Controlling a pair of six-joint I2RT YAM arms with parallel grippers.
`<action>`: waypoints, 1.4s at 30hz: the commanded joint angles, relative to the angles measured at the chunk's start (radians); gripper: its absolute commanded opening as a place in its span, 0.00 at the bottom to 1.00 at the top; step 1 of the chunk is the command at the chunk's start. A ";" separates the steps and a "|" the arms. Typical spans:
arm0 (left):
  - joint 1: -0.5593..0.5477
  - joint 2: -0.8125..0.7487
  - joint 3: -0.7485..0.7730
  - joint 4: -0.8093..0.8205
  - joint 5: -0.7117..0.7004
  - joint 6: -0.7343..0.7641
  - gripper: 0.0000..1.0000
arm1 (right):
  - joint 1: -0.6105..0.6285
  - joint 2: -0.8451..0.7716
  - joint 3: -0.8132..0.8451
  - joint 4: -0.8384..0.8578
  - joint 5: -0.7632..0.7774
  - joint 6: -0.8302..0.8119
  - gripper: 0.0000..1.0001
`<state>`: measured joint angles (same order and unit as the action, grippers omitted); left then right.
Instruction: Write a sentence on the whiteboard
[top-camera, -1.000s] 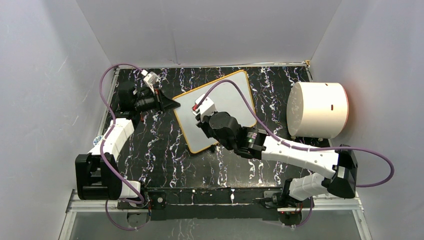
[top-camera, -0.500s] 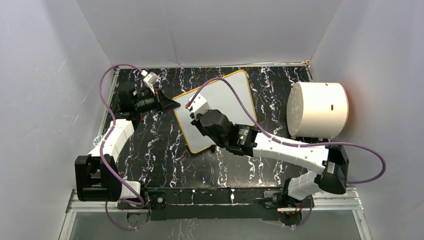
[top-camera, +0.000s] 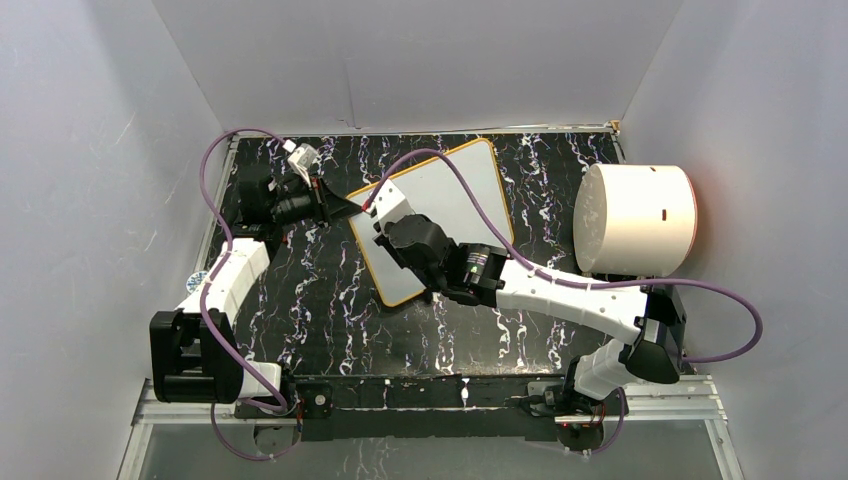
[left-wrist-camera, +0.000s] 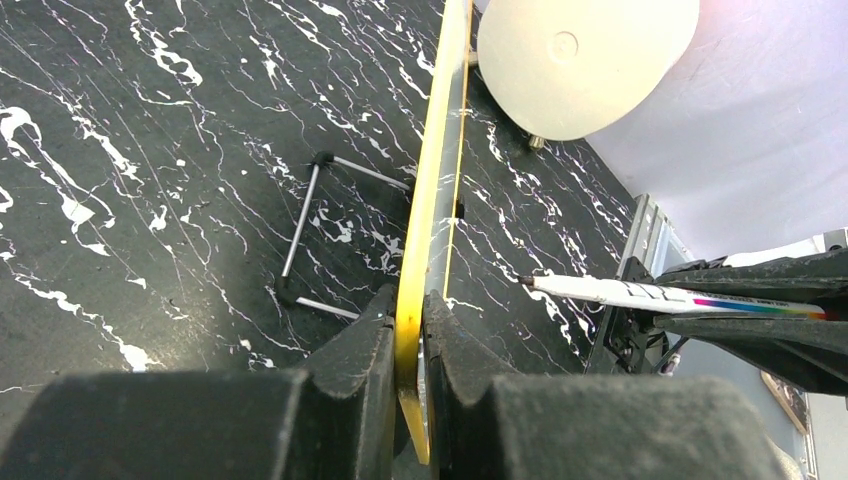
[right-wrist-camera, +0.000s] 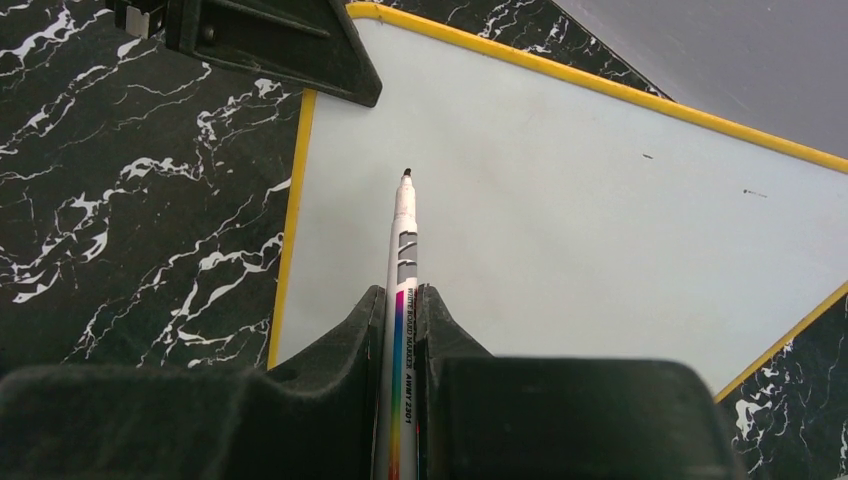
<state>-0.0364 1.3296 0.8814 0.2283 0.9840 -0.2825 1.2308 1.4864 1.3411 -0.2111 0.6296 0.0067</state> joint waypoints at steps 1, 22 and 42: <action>-0.026 -0.010 -0.015 0.010 -0.075 -0.007 0.00 | 0.005 -0.008 0.040 0.014 0.051 0.009 0.00; -0.074 0.015 -0.012 0.007 -0.055 0.016 0.00 | 0.005 -0.092 -0.045 0.036 0.043 0.004 0.00; -0.074 0.026 -0.006 -0.007 -0.060 0.027 0.00 | 0.002 -0.019 0.010 0.058 0.007 -0.043 0.00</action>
<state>-0.0952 1.3373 0.8772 0.2634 0.9390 -0.3111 1.2312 1.4456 1.2961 -0.2100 0.6426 -0.0124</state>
